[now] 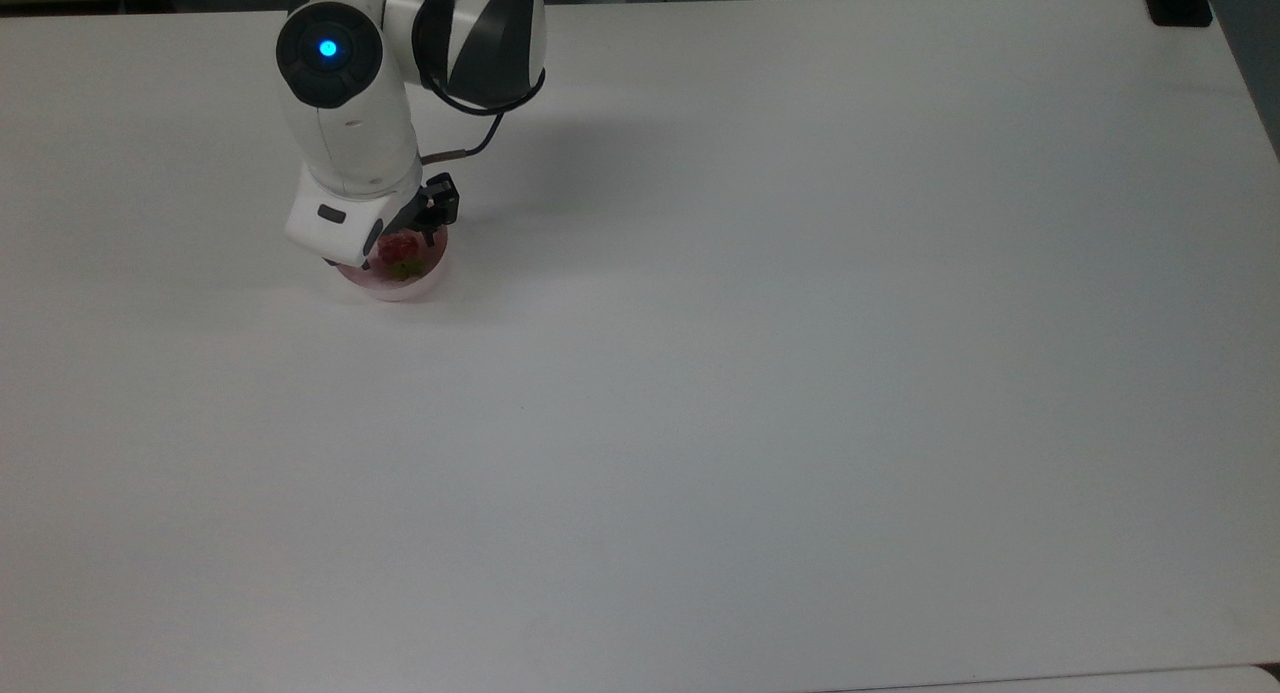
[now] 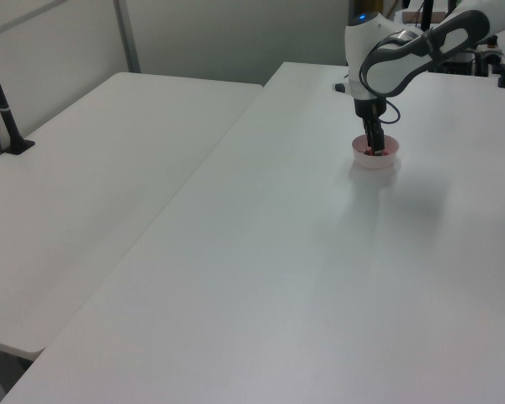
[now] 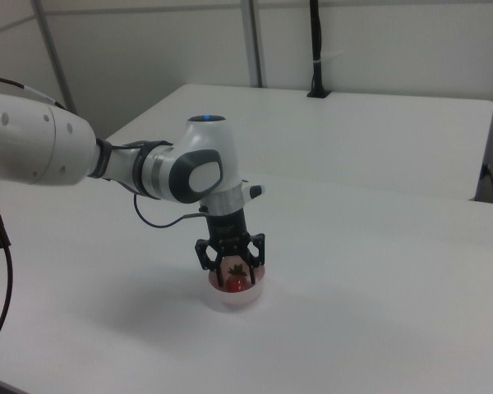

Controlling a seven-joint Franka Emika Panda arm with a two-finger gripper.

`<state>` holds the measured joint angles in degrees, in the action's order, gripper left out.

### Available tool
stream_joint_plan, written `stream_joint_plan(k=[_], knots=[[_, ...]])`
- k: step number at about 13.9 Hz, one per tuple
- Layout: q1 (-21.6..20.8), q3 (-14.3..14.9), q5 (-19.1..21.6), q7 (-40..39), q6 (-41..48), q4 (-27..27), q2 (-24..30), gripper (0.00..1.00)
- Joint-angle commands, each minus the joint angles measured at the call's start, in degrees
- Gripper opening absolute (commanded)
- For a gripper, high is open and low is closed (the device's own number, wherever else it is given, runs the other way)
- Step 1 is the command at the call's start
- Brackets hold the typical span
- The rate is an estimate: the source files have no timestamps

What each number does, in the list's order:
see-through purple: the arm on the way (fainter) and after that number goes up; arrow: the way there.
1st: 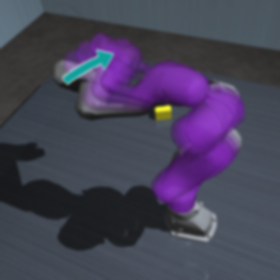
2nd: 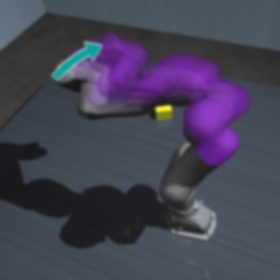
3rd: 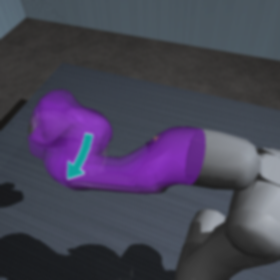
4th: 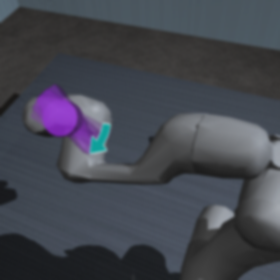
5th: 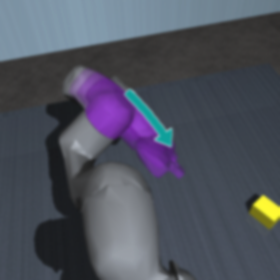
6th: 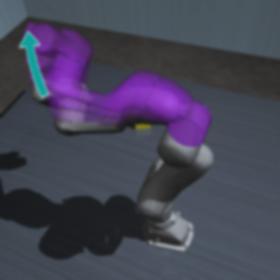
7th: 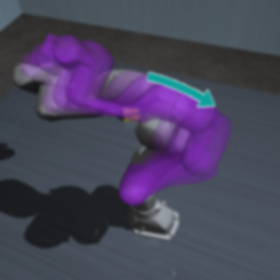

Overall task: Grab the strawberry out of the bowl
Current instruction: 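Close the gripper on the red strawberry inside the bowl, then lift the strawberry out of the bowl and carry it aside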

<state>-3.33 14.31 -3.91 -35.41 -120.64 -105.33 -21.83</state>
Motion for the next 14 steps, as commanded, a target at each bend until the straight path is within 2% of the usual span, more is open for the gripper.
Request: stream_joint_plan(k=[1,3,4,9,11,12,14], knots=[[-1.15,0.98,-1.54,-0.89,-3.20,-2.07,-0.23,0.59],[-1.15,0.98,-1.45,-0.98,-3.02,-1.98,0.03,0.34],[-1.24,0.98,-1.45,-0.98,-2.68,-1.98,0.30,0.27],[-0.89,0.89,0.38,-0.28,0.48,-0.76,4.41,0.26],[-0.80,1.07,3.37,-0.54,7.57,2.40,6.88,0.26],[-0.71,1.16,3.47,-0.80,8.48,2.41,7.85,0.27],[-0.80,4.65,3.47,-0.81,8.49,1.89,8.47,0.27]])
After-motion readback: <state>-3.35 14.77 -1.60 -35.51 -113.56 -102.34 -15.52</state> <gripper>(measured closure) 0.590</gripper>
